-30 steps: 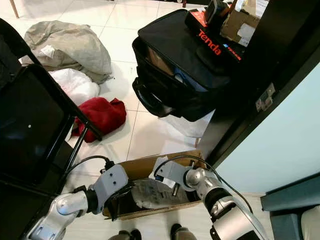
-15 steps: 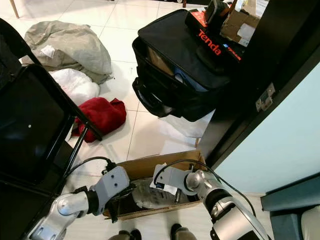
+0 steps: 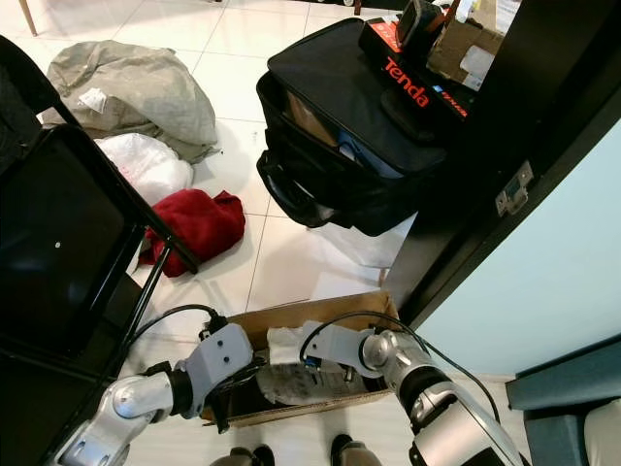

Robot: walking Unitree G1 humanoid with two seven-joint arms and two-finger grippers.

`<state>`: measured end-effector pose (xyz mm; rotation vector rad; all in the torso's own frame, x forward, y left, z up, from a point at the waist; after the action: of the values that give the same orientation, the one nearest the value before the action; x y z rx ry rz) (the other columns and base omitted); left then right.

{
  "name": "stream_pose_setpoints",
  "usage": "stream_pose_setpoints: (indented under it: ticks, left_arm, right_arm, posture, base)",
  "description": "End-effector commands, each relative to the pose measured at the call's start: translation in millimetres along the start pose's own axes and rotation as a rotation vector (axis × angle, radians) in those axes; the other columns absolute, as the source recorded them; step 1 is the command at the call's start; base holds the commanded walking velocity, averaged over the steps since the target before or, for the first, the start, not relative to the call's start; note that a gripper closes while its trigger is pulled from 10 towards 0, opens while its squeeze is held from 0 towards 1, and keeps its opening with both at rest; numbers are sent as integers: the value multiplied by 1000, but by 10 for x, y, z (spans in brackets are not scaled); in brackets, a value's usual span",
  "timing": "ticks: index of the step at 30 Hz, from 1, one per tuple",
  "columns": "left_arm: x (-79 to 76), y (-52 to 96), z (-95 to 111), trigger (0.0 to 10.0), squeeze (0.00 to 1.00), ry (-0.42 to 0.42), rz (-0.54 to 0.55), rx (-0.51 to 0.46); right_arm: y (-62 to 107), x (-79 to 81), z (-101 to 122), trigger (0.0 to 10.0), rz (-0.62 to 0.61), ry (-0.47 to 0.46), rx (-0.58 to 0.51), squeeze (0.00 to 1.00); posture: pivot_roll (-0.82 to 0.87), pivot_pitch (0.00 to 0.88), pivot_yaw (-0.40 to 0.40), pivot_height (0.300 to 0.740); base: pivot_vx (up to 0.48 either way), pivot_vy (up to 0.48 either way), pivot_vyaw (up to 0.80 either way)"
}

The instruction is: Clean up the room

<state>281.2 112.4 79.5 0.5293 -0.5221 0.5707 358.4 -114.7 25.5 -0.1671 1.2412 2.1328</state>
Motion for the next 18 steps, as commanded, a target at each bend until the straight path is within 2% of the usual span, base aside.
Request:
stream_pose_setpoints:
  ticks: [1,2,3,4,6,8,10,12,13,16,17,18]
  left_arm:
    - [-90,27,-58,10000,0,24,-21,19]
    - [-45,25,-42,10000,0,108,66,2]
    - [-24,22,-59,10000,0,153,108,9]
    - [4,21,-98,10000,0,208,170,38]
    - [4,21,-98,10000,0,208,170,38]
    - [13,14,-152,10000,0,275,238,81]
    - [49,4,-193,10000,0,337,332,119]
    - [111,9,-321,10000,0,404,466,230]
    - [111,9,-321,10000,0,404,466,230]
    - [155,59,-508,10000,0,459,628,364]
    - [155,59,-508,10000,0,459,628,364]
    - [153,83,-580,10000,0,544,720,406]
  right_arm:
    - [-4,14,-43,10000,-19,-76,-14,0]
    - [-1,-21,-45,10000,-61,-227,-49,0]
    - [0,-26,-46,10000,-75,-298,-68,0]
    - [3,-36,-60,10000,-88,-423,-90,0]
    - [3,-36,-60,10000,-88,-423,-90,0]
    - [16,-54,-67,10000,-117,-612,-151,0]
    - [26,-45,-77,10000,-144,-743,-207,0]
    - [33,-22,-88,10000,-181,-827,-253,0]
    - [33,-22,-88,10000,-181,-827,-253,0]
    - [37,1,-113,10000,-267,-913,-298,0]
    - [37,1,-113,10000,-267,-913,-298,0]
    - [38,24,-150,10000,-319,-967,-300,0]
  posture:
    - [-14,314,-36,740]
    - [-14,282,-27,740]
    - [-17,246,-23,740]
    - [-17,246,-23,740]
    - [-17,246,-23,740]
    - [-24,167,-16,740]
    - [-24,146,-13,740]
    - [-25,121,-4,740]
    - [-25,121,-4,740]
    - [-30,108,3,740]
    - [-30,108,3,740]
    - [-31,98,8,740]
  base:
    - [0,0,0]
    - [0,0,0]
    - [0,0,0]
    - [0,0,0]
    - [0,0,0]
    - [0,0,0]
    - [0,0,0]
    - [0,0,0]
    - [0,0,0]
    - [0,0,0]
    - [0,0,0]
    - [0,0,0]
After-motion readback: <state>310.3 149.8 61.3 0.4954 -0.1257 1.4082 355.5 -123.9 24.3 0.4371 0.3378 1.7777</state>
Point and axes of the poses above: a point about 5 cm out from each wrist's last joint towards the gripper, its own y axis pointing back from the gripper into the wrist, its own z axis along the axis of the wrist's last joint, x = y × z, the point moved 3 cm from there along -y, pointing out of the wrist towards the gripper, and after that the axes turned 15 degrees about -y, right-handed, at the moved point
